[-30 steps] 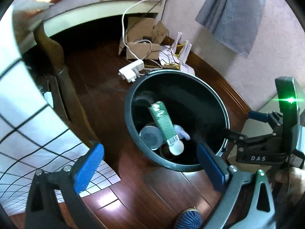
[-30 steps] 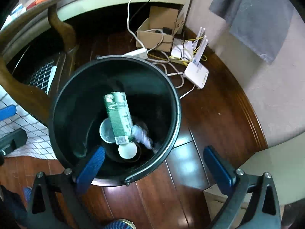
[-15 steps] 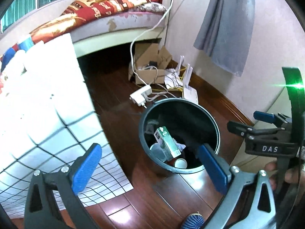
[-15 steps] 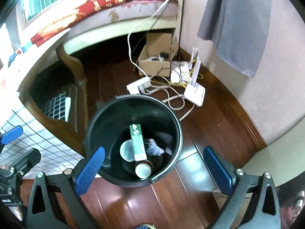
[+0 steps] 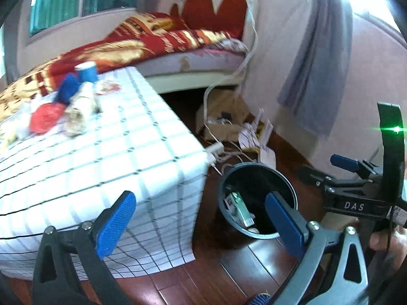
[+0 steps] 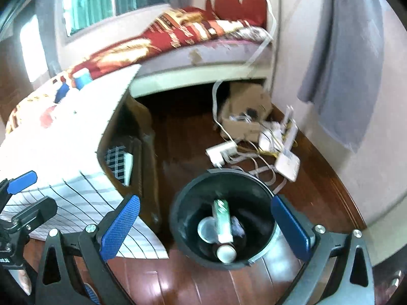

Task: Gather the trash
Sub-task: 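Move both tools back over the table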

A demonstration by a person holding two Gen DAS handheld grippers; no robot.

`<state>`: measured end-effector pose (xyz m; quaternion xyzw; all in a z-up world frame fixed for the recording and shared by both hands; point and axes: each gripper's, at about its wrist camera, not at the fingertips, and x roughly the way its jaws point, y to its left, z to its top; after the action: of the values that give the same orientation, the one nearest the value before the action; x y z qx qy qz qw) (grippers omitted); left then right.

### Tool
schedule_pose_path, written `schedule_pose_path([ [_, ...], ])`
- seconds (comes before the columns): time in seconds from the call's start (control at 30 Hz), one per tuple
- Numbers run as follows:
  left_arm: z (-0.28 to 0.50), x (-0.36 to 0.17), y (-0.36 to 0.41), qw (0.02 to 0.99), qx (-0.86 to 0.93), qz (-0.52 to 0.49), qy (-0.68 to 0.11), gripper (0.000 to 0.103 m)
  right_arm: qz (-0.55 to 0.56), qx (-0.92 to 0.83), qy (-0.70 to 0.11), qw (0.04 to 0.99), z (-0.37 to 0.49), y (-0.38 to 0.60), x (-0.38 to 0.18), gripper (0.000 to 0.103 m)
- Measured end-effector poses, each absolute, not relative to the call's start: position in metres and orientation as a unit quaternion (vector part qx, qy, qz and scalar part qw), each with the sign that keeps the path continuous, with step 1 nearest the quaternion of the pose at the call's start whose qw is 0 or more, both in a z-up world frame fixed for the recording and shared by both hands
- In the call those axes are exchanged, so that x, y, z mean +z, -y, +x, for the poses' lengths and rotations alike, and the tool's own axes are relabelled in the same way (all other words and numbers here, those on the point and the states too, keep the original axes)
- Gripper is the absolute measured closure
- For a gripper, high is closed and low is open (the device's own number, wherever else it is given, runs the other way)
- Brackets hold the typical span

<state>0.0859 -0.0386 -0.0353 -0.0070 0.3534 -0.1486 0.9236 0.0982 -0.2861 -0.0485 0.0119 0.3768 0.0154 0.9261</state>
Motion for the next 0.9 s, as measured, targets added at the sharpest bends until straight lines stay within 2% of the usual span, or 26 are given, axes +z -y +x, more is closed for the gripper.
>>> schedule_pose_path([
  [0.13,0.08,-0.024,0.0,0.936,-0.114,-0.019,-0.333,0.001,0.003,0.039,-0.357,0.933,0.107,0.25,-0.039,0.0],
  [0.27,0.078,-0.018,-0.045,0.945,-0.071,-0.031,-0.318,0.002,-0.012,0.07,-0.372,0.926,0.121,0.212,-0.036,0.0],
  [0.57,0.088,-0.022,-0.139,0.944,0.015,-0.071,-0.321,0.006,-0.051,0.137,-0.351,0.925,0.157,0.123,-0.016,0.0],
  [0.63,0.096,-0.022,-0.145,0.944,0.017,-0.075,-0.321,0.009,-0.06,0.149,-0.352,0.922,0.17,0.109,-0.015,0.007],
  [0.7,0.108,-0.021,-0.148,0.944,0.011,-0.075,-0.322,0.011,-0.071,0.162,-0.357,0.917,0.188,0.094,-0.015,0.026],
  [0.77,0.122,-0.02,-0.15,0.945,0.015,-0.069,-0.321,0.013,-0.077,0.172,-0.362,0.913,0.203,0.084,-0.016,0.031],
  [0.9,0.154,-0.02,-0.166,0.942,0.024,-0.08,-0.324,0.014,-0.093,0.186,-0.369,0.906,0.227,0.063,-0.018,0.031],
])
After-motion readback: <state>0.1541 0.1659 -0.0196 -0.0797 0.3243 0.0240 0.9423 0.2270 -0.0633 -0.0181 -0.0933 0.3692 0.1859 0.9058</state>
